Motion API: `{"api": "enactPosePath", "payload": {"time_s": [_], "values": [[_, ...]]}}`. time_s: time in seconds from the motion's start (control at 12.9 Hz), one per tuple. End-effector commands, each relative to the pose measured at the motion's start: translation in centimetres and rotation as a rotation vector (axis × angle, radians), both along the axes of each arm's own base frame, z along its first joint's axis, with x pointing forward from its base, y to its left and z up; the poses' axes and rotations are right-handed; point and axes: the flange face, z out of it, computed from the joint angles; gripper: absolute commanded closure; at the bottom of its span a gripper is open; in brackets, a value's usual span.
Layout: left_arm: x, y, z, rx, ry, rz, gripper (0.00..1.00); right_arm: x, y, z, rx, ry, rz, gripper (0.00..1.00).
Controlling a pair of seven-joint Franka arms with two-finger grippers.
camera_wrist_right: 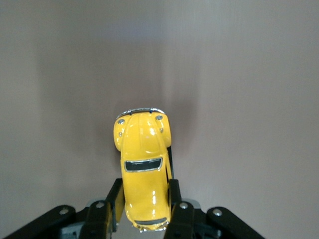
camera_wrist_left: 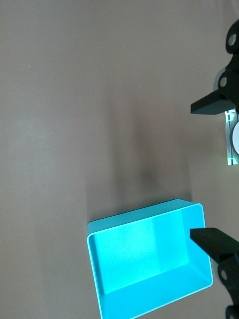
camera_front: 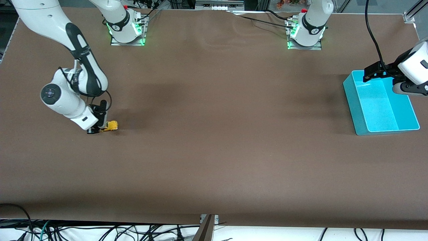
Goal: Wind and store yellow beetle car
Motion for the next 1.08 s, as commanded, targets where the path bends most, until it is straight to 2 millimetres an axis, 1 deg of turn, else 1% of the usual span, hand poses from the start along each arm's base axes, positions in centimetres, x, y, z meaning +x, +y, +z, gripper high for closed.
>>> {"api": "enactPosePath", "payload": {"time_s": [0.0, 0.08, 0.15, 0.23, 0.31, 0.39, 0.46, 0.54, 0.62, 0.7, 0.77, 0.93, 1.0], "values": [[-0.2, 0.2, 0.1, -0.015, 0.008, -0.006, 0.0, -1.4, -5.5, -2.3, 0.011, 0.049, -0.01, 1.0], [-0.2, 0.2, 0.1, -0.014, 0.008, -0.006, 0.0, -1.6, -7.7, -2.3, 0.009, 0.041, -0.022, 1.0], [-0.2, 0.2, 0.1, -0.014, 0.008, -0.006, 0.0, -1.9, -9.5, -2.8, 0.007, 0.039, -0.032, 0.98], [-0.2, 0.2, 0.1, -0.014, 0.008, -0.006, 0.0, -2.1, -10.8, -3.1, 0.005, 0.029, -0.033, 0.98], [-0.2, 0.2, 0.1, -0.014, 0.008, -0.006, 0.0, -2.2, -11.4, -3.2, 0.001, 0.02, -0.031, 0.97], [-0.2, 0.2, 0.0, -0.014, 0.012, -0.008, 0.0, -2.2, -11.4, -3.1, 0.001, 0.018, -0.031, 0.97], [-0.2, 0.2, 0.0, -0.015, 0.012, -0.008, 0.0, -2.1, -11.3, -3.1, 0.001, 0.016, -0.03, 0.94], [-0.2, 0.1, 0.0, -0.014, 0.012, -0.009, 0.0, -1.9, -11.0, -2.6, 0.002, 0.01, -0.026, 0.86], [-0.2, 0.2, 0.0, -0.014, 0.012, -0.008, 0.0, -1.4, -11.0, -1.8, 0.001, -0.002, -0.026, 0.68], [-0.2, 0.2, -0.1, -0.014, 0.012, -0.008, 0.0, -0.9, -11.1, -1.0, 0.001, -0.007, -0.021, 0.13], [-0.2, 0.2, -0.1, -0.014, 0.012, -0.008, 0.0, -0.4, -11.2, 0.0, 0.004, -0.001, -0.021, 0.0], [-0.2, 0.2, -0.1, -0.014, 0.013, -0.008, 0.0, 1.3, -11.1, 3.0, 0.004, -0.009, -0.012, 0.0], [-0.2, 0.1, -0.1, -0.016, 0.012, -0.009, 0.0, 1.9, -11.3, 4.1, 0.008, -0.004, -0.013, 0.0]]}}
